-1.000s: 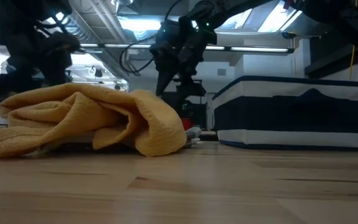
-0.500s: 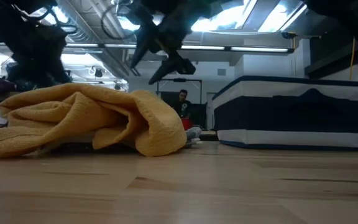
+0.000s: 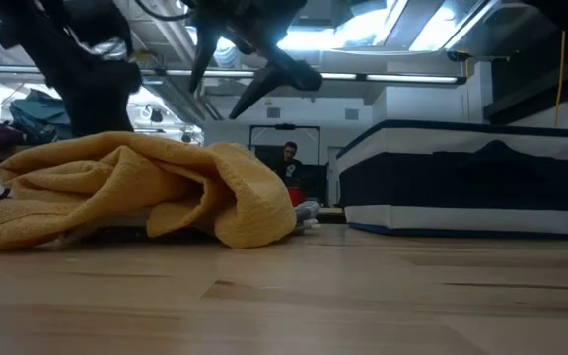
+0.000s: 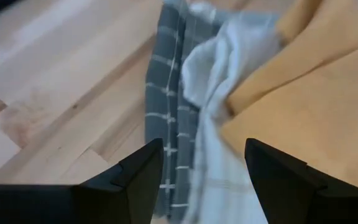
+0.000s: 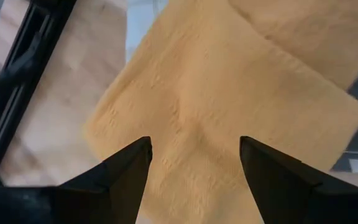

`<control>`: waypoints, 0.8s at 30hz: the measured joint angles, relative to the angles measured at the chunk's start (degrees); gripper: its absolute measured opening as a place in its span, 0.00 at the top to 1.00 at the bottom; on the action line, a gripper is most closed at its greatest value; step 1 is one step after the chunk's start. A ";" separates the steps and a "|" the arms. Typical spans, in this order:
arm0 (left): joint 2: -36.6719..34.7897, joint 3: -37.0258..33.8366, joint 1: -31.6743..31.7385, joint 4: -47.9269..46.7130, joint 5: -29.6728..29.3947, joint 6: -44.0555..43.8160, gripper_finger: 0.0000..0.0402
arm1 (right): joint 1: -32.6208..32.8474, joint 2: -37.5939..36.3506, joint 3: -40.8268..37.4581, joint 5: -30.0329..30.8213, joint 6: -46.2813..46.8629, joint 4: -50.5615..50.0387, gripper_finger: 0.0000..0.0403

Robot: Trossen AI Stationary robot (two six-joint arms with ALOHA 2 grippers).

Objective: Fold towel
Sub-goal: Put the stacked folded towels into the blue laundry organizer

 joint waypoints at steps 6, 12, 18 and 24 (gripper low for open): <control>8.32 0.00 9.62 2.70 10.12 8.10 0.45 | 3.48 0.02 -0.03 7.01 10.44 -0.41 0.37; 14.82 0.53 14.20 5.79 13.59 9.73 0.45 | 7.09 0.15 -4.93 13.43 25.68 0.61 0.37; 17.92 4.36 14.75 7.36 12.98 14.59 0.45 | 10.28 0.24 -12.29 22.47 41.43 8.87 0.37; 21.28 6.23 17.95 12.20 12.93 15.00 0.45 | 11.28 0.22 -18.28 29.03 51.21 19.13 0.37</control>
